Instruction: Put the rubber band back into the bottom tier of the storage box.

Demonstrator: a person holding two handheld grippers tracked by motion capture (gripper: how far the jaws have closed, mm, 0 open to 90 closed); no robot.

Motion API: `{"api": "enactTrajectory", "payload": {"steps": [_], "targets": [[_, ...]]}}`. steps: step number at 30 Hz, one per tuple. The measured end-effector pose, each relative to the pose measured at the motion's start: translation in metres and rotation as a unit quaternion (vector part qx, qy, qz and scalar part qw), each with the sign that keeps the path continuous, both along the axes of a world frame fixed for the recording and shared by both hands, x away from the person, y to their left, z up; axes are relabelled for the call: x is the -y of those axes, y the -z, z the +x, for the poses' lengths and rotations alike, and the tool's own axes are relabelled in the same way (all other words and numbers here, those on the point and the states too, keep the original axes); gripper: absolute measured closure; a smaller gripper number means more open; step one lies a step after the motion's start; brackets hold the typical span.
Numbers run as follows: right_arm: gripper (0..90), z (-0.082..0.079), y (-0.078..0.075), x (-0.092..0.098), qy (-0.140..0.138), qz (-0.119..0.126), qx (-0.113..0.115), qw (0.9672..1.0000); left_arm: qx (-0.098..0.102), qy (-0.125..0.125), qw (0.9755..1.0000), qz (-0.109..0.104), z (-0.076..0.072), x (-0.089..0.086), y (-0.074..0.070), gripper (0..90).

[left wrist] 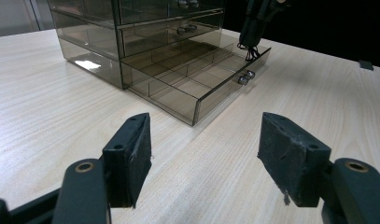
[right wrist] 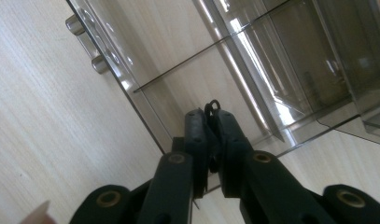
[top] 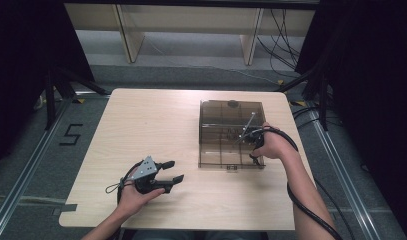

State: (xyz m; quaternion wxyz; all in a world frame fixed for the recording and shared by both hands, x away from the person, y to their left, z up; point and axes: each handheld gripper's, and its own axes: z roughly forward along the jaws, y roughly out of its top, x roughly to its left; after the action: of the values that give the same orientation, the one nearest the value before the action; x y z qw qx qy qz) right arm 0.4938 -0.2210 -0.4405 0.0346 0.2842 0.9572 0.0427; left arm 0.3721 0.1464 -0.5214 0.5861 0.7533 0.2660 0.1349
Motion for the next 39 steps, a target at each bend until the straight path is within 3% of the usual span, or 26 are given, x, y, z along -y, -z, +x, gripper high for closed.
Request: {"api": "enactTrajectory", "payload": {"steps": [6,8,10,11,13,15,18,22,25,28,30,31,32,33,36,37,39], "targets": [[76.1,0.000,-0.003,0.005,0.006,0.016,0.008,0.9998,-0.001,0.000,1.0000,0.002,0.000,0.000,0.000,34.3],[71.5,-0.001,-0.007,0.008,0.018,0.032,0.013,0.9993,-0.001,0.000,1.0000,0.002,0.000,0.000,0.000,34.3],[71.5,0.000,-0.007,0.009,0.009,0.039,0.017,0.9991,0.000,0.000,1.0000,0.002,0.000,0.000,0.000,34.3],[71.2,-0.003,-0.009,0.008,0.024,0.038,0.009,0.9989,0.001,0.003,1.0000,-0.002,0.001,0.001,0.000,34.3],[70.8,-0.001,-0.009,0.009,0.007,0.044,0.018,0.9988,0.002,0.004,1.0000,-0.003,0.001,0.001,0.001,34.3],[70.6,-0.005,-0.009,0.009,0.033,0.041,0.015,0.9985,0.002,0.004,1.0000,-0.003,0.001,0.001,0.001,34.3],[69.9,-0.005,-0.008,0.011,0.025,0.046,0.022,0.9984,0.001,0.003,1.0000,-0.002,0.001,0.001,0.000,34.3],[67.7,-0.007,-0.009,0.019,0.015,0.061,0.053,0.9966,0.002,0.003,1.0000,-0.003,0.001,0.001,0.000,34.4],[65.2,-0.015,-0.011,0.022,0.034,0.086,0.067,0.9935,0.002,0.003,1.0000,-0.003,0.001,0.001,0.001,34.3],[62.6,-0.025,-0.013,0.029,0.050,0.125,0.092,0.9867,0.001,0.003,1.0000,-0.003,0.001,0.001,0.001,34.3],[61.1,-0.034,-0.014,0.034,0.069,0.153,0.111,0.9796,0.000,0.002,1.0000,-0.003,0.001,0.001,0.001,34.3],[60.4,-0.037,-0.013,0.036,0.070,0.167,0.122,0.9758,0.000,0.002,1.0000,-0.003,0.001,0.001,0.001,34.3],[59.0,-0.045,-0.012,0.041,0.084,0.188,0.142,0.9683,0.000,0.002,1.0000,-0.003,0.001,0.001,0.001,34.3],[59.0,-0.045,-0.012,0.041,0.084,0.188,0.142,0.9683,0.002,0.003,1.0000,-0.002,0.001,0.001,0.001,34.3],[55.5,-0.059,-0.008,0.047,0.105,0.218,0.172,0.9550,-0.001,0.001,1.0000,-0.005,0.001,0.001,0.001,34.3],[55.1,-0.062,-0.008,0.049,0.106,0.225,0.173,0.9530,-0.002,0.001,1.0000,-0.005,0.001,0.001,0.001,34.3],[54.1,-0.069,-0.005,0.052,0.109,0.247,0.202,0.9414,-0.002,0.000,1.0000,-0.005,0.001,0.001,0.001,34.2]]}}
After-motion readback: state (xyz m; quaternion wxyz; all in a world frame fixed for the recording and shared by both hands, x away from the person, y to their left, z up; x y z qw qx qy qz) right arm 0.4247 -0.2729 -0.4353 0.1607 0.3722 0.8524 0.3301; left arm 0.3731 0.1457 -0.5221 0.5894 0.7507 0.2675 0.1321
